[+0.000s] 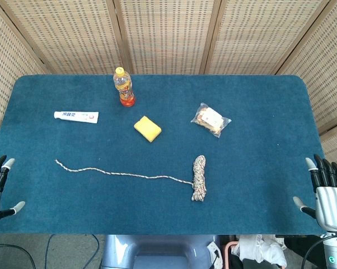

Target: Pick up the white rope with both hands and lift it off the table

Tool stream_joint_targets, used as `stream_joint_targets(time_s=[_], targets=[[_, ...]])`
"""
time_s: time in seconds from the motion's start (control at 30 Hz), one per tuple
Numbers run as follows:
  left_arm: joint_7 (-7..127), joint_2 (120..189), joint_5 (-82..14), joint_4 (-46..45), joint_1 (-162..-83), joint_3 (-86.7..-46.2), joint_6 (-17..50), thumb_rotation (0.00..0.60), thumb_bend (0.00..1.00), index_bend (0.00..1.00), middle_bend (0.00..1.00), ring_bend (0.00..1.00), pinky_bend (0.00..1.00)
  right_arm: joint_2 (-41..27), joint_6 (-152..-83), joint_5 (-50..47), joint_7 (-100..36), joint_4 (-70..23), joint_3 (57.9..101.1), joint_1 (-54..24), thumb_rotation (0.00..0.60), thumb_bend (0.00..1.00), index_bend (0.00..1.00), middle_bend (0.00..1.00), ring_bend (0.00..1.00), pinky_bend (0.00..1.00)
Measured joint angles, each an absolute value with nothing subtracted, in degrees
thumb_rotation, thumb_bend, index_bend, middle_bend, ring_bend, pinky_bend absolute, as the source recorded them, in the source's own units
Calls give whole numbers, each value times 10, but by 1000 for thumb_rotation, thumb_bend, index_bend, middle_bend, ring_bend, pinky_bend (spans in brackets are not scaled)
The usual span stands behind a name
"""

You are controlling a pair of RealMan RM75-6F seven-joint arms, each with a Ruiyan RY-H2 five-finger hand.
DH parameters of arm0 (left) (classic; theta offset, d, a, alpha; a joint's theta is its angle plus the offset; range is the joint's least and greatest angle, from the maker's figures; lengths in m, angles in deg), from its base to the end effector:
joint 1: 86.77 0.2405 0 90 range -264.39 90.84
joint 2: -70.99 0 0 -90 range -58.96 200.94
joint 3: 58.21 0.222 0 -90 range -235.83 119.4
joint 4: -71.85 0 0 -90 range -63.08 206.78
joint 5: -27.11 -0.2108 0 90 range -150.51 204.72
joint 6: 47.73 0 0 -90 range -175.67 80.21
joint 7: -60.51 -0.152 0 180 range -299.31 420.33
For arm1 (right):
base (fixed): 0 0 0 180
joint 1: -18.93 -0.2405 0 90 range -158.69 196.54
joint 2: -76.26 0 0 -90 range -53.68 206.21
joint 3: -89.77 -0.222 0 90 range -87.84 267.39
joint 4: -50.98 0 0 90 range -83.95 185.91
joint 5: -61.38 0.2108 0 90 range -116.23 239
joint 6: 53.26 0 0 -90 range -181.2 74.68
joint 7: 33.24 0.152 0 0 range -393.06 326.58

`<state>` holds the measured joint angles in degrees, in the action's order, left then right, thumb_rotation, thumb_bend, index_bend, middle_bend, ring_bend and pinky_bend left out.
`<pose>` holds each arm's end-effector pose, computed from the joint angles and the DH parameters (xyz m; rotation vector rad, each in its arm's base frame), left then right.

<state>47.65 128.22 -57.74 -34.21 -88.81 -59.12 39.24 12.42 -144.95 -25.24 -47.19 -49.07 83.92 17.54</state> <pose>-0.2557 0.1638 0.1570 -1.3898 -0.8657 -0.7760 -0.2536 -0.1779 0.1575 1.3011 -0.7348 0.8730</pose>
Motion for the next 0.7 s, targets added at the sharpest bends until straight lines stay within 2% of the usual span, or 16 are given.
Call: stream_joint_targets(time_s=[0.33, 0.43, 0.57, 0.7], targets=[[480, 1282, -580, -340, -886, -591, 397, 600, 0, 0, 0, 0, 0, 128, -1438, -247, -471, -493, 838, 171, 600, 0, 0, 0, 0, 6], [481, 1283, -578, -339, -888, -595, 395, 600, 0, 0, 0, 0, 0, 129, -1422, -260, -474, -479, 836, 154, 600, 0, 2, 0, 0, 75], [480, 1286, -569, -337, -893, -600, 388, 600, 0, 0, 0, 0, 0, 125, -1393, -313, -472, -435, 833, 111, 600, 0, 36, 0, 0, 113], [475, 1288, -552, -340, -901, -608, 377, 600, 0, 0, 0, 0, 0, 120, -1329, -395, -432, -368, 838, 28, 600, 0, 88, 0, 0, 116]])
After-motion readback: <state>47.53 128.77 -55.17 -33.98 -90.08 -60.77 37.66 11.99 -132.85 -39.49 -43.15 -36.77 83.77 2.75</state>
